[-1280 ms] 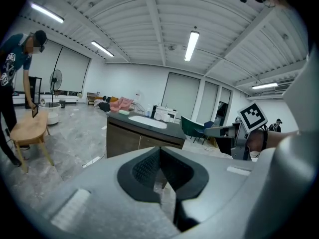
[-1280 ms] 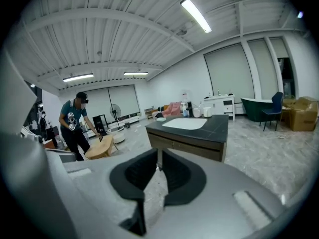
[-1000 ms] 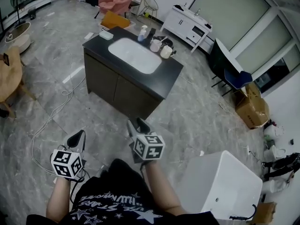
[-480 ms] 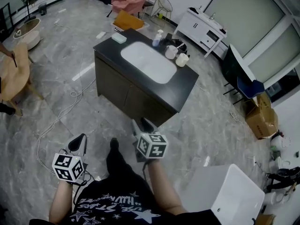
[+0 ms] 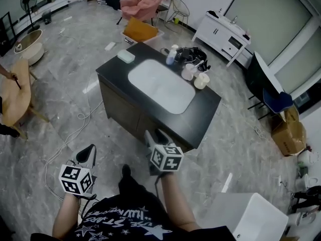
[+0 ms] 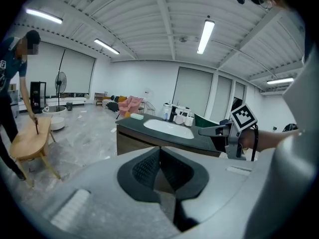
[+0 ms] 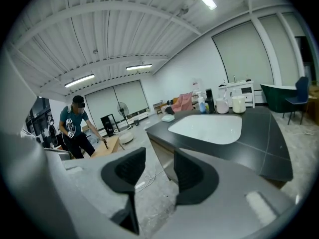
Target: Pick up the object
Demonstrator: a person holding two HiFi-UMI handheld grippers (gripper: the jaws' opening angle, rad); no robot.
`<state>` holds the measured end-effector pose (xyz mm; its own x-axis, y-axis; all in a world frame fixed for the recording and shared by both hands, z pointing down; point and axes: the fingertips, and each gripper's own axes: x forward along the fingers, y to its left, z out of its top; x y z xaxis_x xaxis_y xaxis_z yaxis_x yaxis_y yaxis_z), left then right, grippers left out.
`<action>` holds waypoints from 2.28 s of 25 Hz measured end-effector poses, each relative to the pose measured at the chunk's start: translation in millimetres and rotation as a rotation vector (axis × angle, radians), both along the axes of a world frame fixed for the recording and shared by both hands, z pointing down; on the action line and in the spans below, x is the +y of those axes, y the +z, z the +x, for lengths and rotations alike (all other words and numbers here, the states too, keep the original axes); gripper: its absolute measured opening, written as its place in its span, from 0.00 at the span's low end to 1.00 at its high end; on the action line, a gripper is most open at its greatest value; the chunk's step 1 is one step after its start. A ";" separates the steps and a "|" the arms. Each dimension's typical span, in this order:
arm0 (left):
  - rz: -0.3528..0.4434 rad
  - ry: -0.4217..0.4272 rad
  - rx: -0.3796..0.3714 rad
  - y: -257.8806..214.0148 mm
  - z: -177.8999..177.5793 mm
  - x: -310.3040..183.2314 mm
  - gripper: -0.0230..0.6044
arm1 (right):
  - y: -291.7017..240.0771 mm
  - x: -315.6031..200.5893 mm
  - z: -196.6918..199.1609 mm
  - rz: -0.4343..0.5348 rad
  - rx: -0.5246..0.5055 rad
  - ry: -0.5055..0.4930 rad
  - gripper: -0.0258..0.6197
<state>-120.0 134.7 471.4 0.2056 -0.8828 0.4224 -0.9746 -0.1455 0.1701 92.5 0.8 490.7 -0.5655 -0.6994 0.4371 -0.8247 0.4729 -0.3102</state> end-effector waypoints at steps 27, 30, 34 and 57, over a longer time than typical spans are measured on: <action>-0.006 0.035 -0.005 -9.8 -77.1 -258.6 0.05 | 7.2 -220.2 -67.2 -0.060 -0.002 0.053 0.33; -0.010 0.101 0.007 2.6 -81.0 -306.7 0.05 | 20.8 -248.4 -66.6 -0.073 0.012 0.115 0.33; -0.017 0.194 -0.005 10.0 -91.9 -370.1 0.05 | 33.5 -288.3 -78.3 -0.101 0.016 0.195 0.32; -0.142 0.504 0.040 53.8 -169.3 -558.2 0.05 | 69.6 -441.9 -193.4 -0.208 0.082 0.439 0.32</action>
<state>-289.4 -423.5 525.2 0.6085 -0.6046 0.5141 -0.7819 -0.5676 0.2579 -100.9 -441.0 560.3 -0.1947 -0.7570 0.6238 -0.9580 0.0102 -0.2866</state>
